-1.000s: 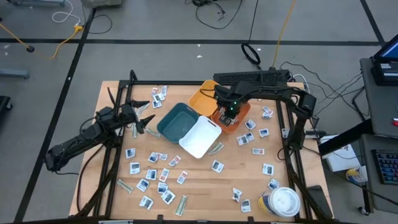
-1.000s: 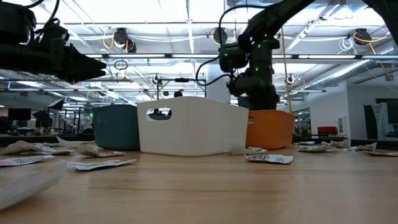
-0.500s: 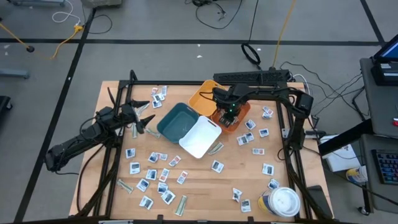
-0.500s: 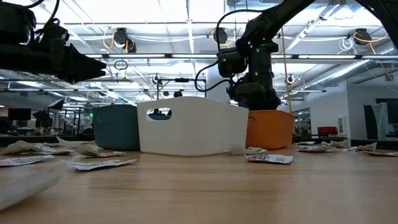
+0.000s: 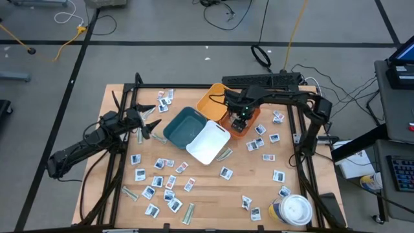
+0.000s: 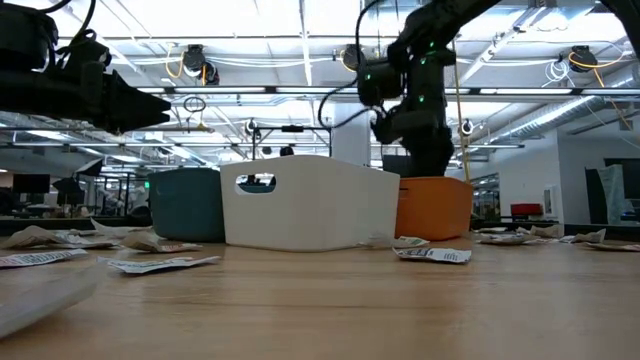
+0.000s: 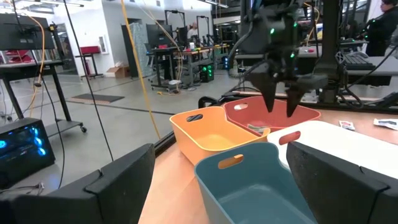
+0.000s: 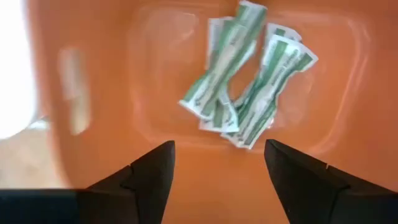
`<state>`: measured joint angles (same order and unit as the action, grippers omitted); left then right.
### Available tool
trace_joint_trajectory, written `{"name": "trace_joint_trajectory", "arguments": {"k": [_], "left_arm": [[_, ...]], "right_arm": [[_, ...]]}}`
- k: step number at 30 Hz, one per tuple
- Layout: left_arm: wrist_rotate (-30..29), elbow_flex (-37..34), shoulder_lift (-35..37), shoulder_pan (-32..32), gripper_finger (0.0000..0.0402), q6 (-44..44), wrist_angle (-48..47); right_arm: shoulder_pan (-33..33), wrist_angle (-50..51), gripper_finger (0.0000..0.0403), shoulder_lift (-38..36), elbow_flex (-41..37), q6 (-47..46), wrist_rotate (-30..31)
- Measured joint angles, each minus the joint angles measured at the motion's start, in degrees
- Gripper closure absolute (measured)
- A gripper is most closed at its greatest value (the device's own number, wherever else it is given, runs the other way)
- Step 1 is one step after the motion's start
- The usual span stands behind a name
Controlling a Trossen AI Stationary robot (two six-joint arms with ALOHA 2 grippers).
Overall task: Pick & Place First Aid Supplies
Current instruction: Put the green bandage pack into the orange bin
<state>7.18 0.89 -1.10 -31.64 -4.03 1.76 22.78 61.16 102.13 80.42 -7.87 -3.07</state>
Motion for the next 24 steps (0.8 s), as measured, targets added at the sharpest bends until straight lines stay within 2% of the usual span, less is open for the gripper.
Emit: {"name": "trace_joint_trajectory", "arguments": {"k": [18, 24], "left_arm": [[0.0, 0.0, 0.0, 0.0, 0.0034, 0.0, 0.0], [0.0, 0.0, -0.01, 0.02, 0.0034, 0.0, 0.03]], "right_arm": [[-9.83, 3.43, 0.0165, -8.82, 0.09, 23.29, 0.02], [-15.1, 3.45, 0.0165, -9.91, 0.09, 26.13, 0.0]]}}
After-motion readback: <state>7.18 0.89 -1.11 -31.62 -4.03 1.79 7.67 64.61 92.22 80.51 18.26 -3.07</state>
